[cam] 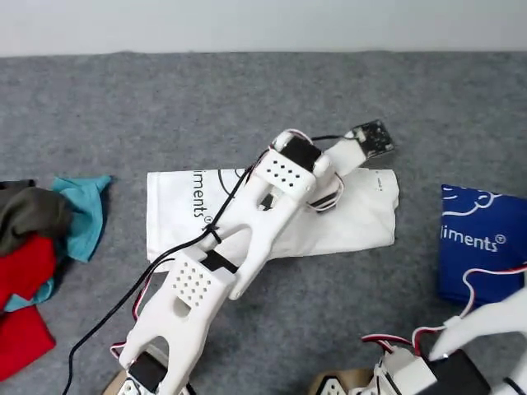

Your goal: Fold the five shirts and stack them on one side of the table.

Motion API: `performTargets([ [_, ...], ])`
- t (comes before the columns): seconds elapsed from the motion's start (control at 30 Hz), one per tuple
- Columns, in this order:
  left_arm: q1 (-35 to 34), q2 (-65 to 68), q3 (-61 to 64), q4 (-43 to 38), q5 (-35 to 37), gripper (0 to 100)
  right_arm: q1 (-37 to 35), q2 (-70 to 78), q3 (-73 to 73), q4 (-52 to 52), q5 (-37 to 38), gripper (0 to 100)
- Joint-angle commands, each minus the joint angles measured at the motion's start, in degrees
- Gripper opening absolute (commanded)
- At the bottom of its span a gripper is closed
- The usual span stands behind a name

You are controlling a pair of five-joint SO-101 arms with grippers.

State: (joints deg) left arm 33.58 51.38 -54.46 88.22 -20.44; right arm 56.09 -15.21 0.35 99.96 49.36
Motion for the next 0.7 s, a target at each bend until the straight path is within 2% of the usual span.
performTargets([
  [0.0, 0.88, -0.7, -9.8, 7.47, 0.53, 15, 0.48, -2.68, -2.55, 1.89, 0.18, 1.9],
  [0.1, 0.97, -0.7, -15.34, 12.66, 0.79, 15, 0.48, -2.77, -2.55, 2.15, 0.18, 1.9],
  [0.2, 0.7, -1.85, -14.29, 12.57, 0.7, 15, 0.57, -2.77, -2.55, 2.24, 0.18, 1.9],
  [0.4, 1.93, -6.95, -1.45, 12.4, 0.53, 15, 0.66, -2.77, -2.55, 2.24, 0.18, 1.9],
  [0.67, 1.14, -9.14, 10.95, 11.78, -1.58, 2, 1.45, -2.77, -2.55, 2.15, 0.26, 1.9],
])
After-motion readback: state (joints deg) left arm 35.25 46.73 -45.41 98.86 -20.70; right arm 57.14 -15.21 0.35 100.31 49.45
